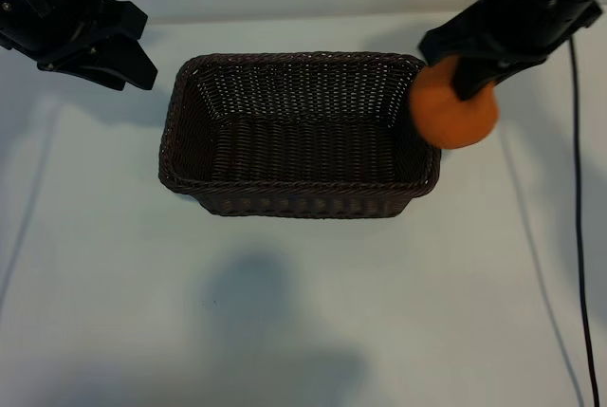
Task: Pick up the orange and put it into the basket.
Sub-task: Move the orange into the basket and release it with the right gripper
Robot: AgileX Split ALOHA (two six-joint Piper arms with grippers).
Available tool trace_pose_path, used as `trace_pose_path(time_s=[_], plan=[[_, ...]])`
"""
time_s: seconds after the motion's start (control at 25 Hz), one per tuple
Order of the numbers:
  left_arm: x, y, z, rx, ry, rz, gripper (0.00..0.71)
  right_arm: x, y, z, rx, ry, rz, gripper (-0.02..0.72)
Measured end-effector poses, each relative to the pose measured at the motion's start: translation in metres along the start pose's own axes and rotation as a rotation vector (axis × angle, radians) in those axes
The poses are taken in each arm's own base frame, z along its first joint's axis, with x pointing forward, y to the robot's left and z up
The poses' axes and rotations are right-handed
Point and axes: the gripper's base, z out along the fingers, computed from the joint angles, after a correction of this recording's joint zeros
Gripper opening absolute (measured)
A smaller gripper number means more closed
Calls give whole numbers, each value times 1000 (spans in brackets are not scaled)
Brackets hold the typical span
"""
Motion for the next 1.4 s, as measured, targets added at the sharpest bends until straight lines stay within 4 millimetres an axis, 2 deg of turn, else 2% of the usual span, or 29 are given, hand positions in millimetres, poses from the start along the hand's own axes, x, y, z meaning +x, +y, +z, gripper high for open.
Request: trace_pose_path(time_s=[0.24, 0.56, 1.16, 1.28, 1.4], plan=[[0, 0, 0, 1, 0, 0, 398, -1, 34, 6, -35, -14, -62, 84], [0, 0, 0, 1, 0, 0, 398, -3, 68, 16, -67, -71, -134, 84], [0, 0, 0, 3, -1, -1, 398, -14, 71, 16, -76, -194, -127, 84], [0, 0, 0, 3, -1, -1, 398, -17, 71, 23, -75, -191, -123, 84], [0, 0, 0, 3, -1, -1, 398, -21, 69, 37, -71, -175, -115, 84]])
